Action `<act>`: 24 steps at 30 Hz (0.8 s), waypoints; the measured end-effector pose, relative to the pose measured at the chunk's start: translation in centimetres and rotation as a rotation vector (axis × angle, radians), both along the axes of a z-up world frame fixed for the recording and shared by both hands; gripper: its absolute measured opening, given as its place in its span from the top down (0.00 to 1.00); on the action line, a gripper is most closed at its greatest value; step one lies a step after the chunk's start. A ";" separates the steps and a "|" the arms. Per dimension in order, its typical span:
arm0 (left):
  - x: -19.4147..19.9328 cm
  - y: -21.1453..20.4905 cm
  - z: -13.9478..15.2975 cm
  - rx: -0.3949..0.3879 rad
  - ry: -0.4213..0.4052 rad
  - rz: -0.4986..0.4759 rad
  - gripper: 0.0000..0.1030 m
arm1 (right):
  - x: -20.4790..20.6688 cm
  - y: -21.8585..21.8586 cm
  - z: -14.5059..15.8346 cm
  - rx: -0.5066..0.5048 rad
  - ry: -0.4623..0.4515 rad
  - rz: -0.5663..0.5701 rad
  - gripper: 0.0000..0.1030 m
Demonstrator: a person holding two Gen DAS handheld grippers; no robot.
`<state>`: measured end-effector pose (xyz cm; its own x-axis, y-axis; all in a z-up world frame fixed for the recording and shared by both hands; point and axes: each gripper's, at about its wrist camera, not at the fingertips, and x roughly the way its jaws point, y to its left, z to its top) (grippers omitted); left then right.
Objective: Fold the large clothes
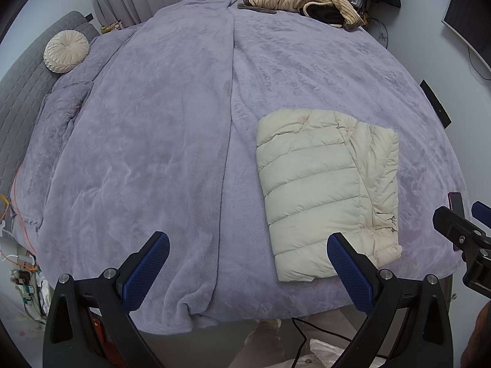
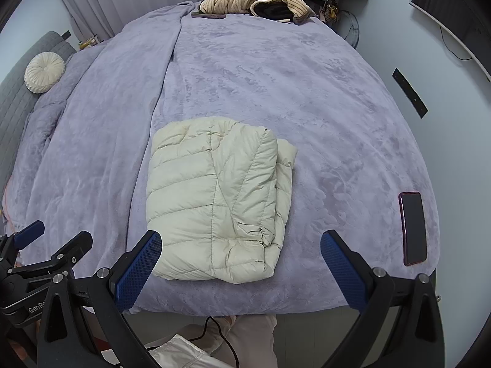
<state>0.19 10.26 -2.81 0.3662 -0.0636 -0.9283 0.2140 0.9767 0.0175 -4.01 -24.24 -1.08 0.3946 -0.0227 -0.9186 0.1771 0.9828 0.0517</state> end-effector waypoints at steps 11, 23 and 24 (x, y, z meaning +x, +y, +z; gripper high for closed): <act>0.0 -0.2 0.1 0.013 -0.001 0.000 0.00 | 0.0 0.0 0.0 -0.001 0.000 -0.001 0.00; 0.0 -0.2 0.1 0.018 -0.005 0.001 0.00 | 0.0 -0.3 0.0 -0.001 0.005 0.003 0.00; 0.1 -0.2 0.1 0.018 -0.007 -0.002 0.00 | 0.0 -0.4 0.0 -0.001 0.006 0.003 0.00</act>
<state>0.25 10.10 -2.74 0.3724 -0.0474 -0.9269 0.2158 0.9758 0.0368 -4.04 -24.61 -1.06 0.3888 -0.0224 -0.9210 0.1747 0.9834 0.0498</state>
